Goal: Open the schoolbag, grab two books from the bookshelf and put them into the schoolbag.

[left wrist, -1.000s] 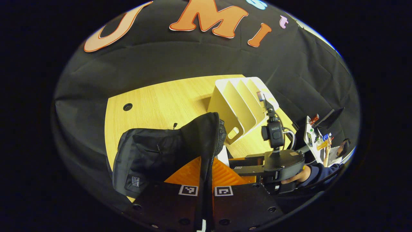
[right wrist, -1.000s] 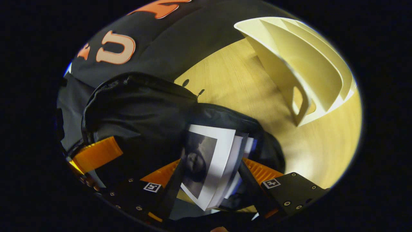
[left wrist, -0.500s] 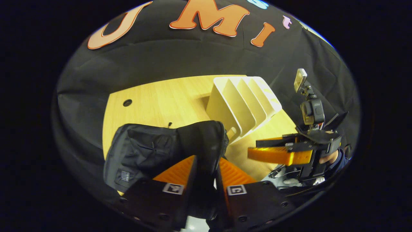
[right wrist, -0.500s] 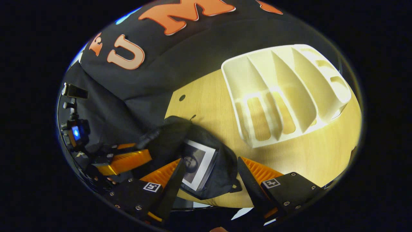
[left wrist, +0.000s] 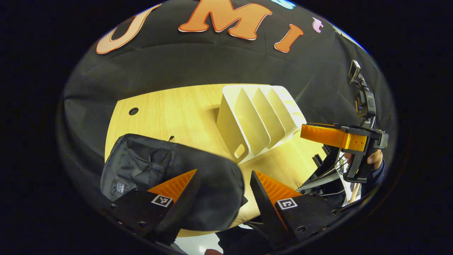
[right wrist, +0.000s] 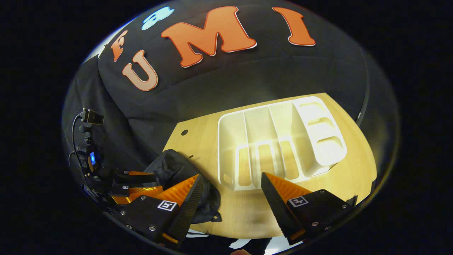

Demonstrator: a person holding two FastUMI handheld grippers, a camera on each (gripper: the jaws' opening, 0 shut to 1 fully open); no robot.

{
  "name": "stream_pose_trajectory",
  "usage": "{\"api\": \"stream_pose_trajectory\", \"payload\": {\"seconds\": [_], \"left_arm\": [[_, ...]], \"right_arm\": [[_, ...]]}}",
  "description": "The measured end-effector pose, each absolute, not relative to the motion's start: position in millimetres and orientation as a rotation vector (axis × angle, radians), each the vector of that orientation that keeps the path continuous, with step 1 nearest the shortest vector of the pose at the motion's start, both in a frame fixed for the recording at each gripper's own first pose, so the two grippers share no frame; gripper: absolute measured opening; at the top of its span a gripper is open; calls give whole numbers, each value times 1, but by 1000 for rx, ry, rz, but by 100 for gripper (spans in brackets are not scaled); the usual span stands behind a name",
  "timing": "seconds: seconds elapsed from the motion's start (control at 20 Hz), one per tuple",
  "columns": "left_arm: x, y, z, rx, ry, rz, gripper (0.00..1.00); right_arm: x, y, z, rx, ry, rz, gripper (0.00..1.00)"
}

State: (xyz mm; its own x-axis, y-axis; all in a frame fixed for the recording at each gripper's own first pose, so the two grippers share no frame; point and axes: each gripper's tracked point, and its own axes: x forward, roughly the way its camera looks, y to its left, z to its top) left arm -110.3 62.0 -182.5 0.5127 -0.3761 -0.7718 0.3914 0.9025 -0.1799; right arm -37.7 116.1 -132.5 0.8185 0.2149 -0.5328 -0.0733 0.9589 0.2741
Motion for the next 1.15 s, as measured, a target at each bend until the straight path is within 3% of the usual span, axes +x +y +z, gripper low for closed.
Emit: {"api": "stream_pose_trajectory", "payload": {"seconds": [0.35,1.15], "left_arm": [[-90,15,-149,-31,752,-336,97],[-128,-43,7,6,42,27,98]], "right_arm": [[-40,74,-94,129,471,152,98],[-84,24,2,19,88,204,98]]}}
